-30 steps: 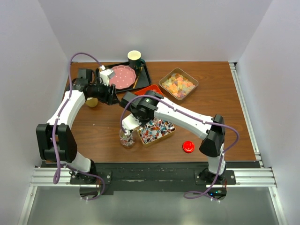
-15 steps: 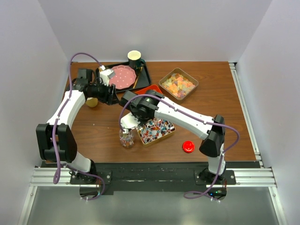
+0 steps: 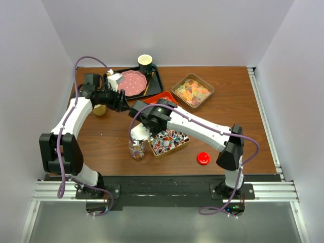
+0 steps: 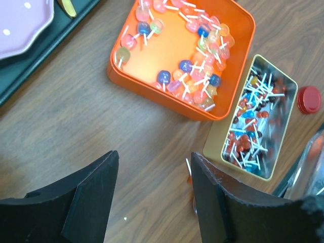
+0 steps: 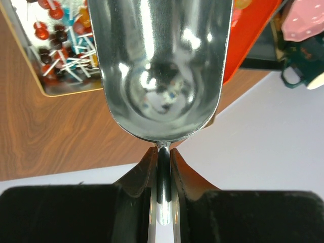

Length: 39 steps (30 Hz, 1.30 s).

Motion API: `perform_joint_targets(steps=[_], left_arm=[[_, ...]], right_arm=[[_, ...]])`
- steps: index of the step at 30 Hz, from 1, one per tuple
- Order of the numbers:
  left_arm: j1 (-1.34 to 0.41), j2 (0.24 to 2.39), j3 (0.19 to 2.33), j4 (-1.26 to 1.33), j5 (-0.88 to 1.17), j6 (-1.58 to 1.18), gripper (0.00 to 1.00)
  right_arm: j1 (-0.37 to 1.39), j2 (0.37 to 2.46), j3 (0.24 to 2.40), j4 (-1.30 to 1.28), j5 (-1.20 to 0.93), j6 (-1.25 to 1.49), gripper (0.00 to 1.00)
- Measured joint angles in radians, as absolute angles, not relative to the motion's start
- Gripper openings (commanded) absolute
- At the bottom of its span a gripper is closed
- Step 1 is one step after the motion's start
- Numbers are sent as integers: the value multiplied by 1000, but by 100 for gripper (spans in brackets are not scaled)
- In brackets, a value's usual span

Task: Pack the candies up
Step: Place the fake candies in the packing bottle, then move the storage box to the center of the board.

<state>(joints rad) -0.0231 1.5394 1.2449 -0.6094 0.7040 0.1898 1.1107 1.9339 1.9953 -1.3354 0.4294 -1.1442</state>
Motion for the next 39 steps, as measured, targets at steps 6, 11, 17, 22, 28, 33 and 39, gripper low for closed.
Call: perform_joint_targets(steps=[6,11,17,22,28,33,39], left_arm=[[-89,1644,1280,-563,638,157,63],[-162,1831,1393,-553,534,111,63],[-184,1988,1492,-547,474,57,63],[-212,2042,1510,-546,434,37,62],[-245,2037,1482,-566,395,37,61],[-233,1936,1424,-590,414,35,65],[-225,1853,1438,-540,545,-51,67]], right_arm=[[1090,1884,1894,-1340,423,-1081,0],[952,1852,1882,-1319,392,-962,0],[719,1851,1880,-1291,375,-830,0],[588,1851,1879,-1287,373,-792,0],[565,1867,1905,-1287,347,-770,0],[556,1892,1938,-1286,327,-763,0],[540,1908,1940,-1284,321,-751,0]])
